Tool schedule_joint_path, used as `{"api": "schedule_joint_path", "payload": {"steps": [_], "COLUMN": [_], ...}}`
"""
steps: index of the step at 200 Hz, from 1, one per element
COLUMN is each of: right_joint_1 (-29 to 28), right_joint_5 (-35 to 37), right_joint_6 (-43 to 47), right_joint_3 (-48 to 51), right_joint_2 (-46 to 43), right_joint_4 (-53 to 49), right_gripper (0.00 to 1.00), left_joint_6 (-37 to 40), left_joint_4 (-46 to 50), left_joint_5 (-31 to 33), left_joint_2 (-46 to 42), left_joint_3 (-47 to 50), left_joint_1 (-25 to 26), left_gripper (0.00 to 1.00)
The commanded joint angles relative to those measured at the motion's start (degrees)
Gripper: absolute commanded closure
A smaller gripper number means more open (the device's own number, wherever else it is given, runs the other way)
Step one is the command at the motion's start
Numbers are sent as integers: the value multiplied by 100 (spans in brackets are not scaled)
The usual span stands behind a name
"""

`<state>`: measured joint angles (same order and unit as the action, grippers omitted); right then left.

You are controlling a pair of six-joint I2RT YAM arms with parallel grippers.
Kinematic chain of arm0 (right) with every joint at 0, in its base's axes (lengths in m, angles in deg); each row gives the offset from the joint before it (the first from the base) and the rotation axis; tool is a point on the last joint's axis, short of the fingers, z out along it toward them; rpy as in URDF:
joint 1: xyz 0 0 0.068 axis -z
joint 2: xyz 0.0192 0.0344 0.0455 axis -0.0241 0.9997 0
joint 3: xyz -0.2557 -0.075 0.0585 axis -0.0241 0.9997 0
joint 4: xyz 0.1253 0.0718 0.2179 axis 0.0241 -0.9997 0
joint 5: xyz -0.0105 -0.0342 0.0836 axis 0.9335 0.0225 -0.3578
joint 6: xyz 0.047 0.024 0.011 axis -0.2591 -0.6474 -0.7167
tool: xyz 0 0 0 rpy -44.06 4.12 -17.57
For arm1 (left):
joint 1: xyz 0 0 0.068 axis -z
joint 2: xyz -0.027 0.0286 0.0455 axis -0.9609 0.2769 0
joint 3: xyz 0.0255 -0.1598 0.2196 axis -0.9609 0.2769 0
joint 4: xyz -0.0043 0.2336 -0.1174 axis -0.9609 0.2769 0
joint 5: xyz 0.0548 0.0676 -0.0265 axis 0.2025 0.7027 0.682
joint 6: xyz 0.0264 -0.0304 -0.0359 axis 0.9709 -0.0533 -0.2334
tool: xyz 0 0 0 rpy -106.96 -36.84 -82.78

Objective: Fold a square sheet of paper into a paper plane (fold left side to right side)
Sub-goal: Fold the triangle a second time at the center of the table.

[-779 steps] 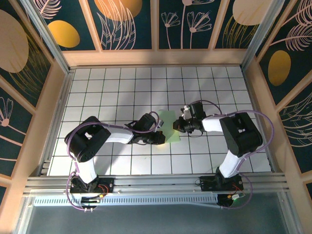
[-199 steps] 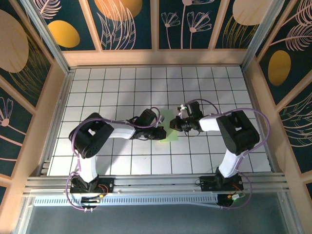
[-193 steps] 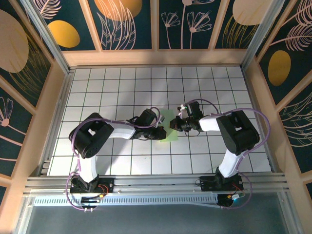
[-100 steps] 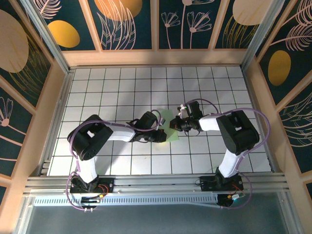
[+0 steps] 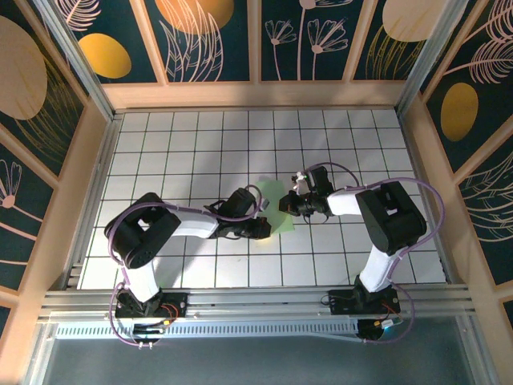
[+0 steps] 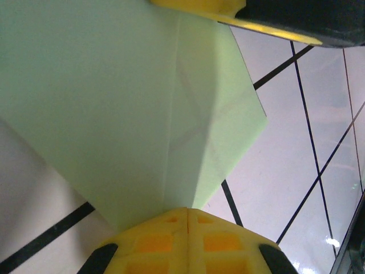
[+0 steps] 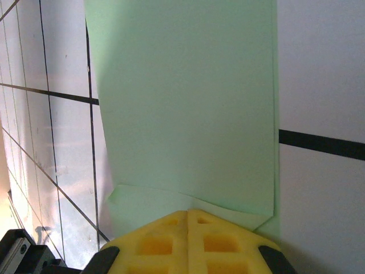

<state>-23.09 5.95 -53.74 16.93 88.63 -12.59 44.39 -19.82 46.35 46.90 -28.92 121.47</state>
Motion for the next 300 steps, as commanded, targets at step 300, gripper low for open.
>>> {"api": "schedule_joint_path", "payload": {"steps": [300], "right_joint_1": [-29], "right_joint_5": [630], "right_joint_6": [189], "right_joint_3": [75], "right_joint_2": [332], "right_joint_4": [-750], "right_gripper": [100], "left_joint_6": [365], "left_joint_4": [859], "left_joint_5": [212], "left_joint_2": [608], "left_joint_3": [-722], "left_joint_1": [-159], "left_gripper": [100]}}
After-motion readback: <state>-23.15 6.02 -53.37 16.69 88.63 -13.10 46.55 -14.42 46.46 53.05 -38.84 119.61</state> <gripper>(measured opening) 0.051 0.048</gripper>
